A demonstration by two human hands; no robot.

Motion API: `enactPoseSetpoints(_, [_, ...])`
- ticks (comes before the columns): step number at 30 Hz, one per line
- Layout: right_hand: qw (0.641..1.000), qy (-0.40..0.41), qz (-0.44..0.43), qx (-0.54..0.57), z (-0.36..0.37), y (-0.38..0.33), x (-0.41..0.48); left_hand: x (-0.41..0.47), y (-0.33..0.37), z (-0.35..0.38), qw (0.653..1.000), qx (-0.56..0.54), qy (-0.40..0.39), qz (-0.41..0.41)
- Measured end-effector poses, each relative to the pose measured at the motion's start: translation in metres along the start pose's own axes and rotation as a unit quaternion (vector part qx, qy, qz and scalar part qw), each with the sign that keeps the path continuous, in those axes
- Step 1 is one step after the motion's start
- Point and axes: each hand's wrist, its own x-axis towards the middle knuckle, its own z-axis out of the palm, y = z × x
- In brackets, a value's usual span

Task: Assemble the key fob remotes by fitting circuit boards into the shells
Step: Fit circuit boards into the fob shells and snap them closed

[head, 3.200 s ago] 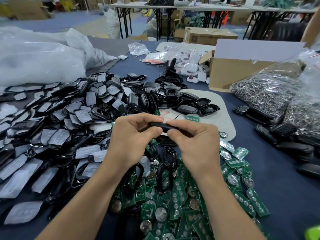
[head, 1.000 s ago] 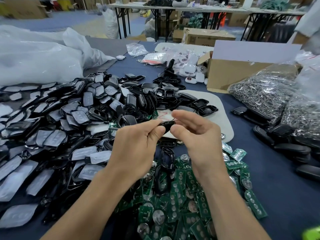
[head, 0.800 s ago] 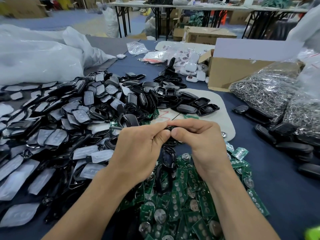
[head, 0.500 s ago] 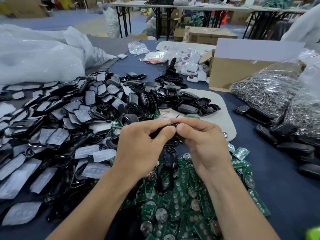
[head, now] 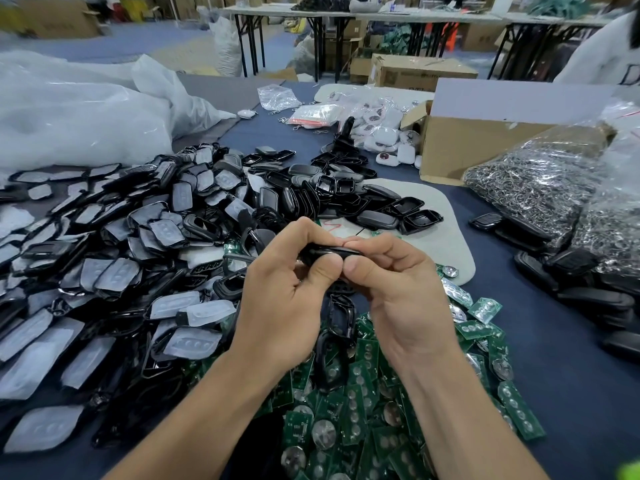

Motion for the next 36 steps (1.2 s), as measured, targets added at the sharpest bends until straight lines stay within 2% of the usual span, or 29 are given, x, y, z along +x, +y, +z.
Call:
enactPoseSetpoints(17, [0.998,0.055,-0.006,-0.024,0.003,0.009,0.000,0.002,-0.005,0.002,0.998,-0.051,0.003,-0.038])
enactPoseSetpoints(27, [0.996,0.002,0.023,0.088,-0.006,0.001,0.007,0.009,-0.004,-0.001,0.997,-0.065,0.045,-0.025])
enactPoseSetpoints(36, [0.997,-0.014,0.033,0.069,-0.008,0.000,0.006,0.010,-0.005,-0.002,0.994,-0.088,0.070,-0.003])
